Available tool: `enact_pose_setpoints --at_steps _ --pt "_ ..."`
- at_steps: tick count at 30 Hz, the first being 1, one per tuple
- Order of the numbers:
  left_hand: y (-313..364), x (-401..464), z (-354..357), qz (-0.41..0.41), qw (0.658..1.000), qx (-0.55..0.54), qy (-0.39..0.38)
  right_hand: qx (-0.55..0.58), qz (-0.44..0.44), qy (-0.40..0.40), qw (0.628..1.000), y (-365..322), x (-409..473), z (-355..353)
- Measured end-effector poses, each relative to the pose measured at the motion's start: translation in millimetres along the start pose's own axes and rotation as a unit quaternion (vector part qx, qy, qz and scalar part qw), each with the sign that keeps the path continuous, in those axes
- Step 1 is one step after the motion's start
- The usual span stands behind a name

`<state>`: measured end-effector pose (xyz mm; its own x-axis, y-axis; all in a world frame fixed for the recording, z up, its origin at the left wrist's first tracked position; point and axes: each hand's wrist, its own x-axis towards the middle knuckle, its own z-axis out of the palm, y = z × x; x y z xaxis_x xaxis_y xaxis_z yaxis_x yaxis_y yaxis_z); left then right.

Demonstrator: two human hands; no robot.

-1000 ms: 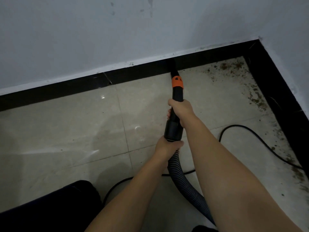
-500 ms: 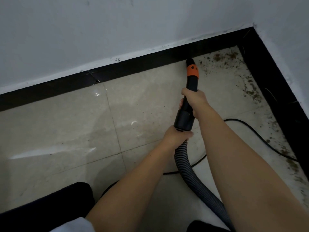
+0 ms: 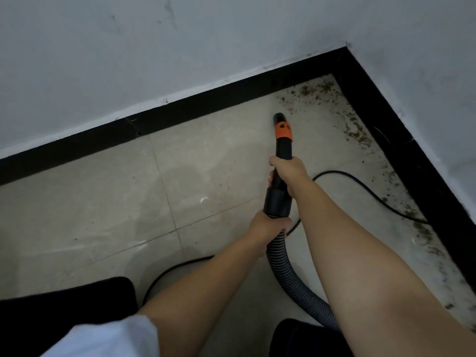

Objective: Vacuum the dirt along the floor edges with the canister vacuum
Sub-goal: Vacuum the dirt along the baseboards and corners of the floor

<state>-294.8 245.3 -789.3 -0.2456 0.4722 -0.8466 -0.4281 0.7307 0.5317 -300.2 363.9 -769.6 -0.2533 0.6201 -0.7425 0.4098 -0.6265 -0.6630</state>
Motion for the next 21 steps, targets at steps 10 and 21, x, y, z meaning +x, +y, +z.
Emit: enact_pose_setpoints --at_steps 10,21 --pt "25 -24 61 -0.024 0.995 0.092 -0.031 0.098 0.039 0.003 0.994 0 -3 -87" --pt "25 7 58 -0.033 0.998 0.037 -0.028 0.054 0.02 0.001 0.998 -14 19 -73"
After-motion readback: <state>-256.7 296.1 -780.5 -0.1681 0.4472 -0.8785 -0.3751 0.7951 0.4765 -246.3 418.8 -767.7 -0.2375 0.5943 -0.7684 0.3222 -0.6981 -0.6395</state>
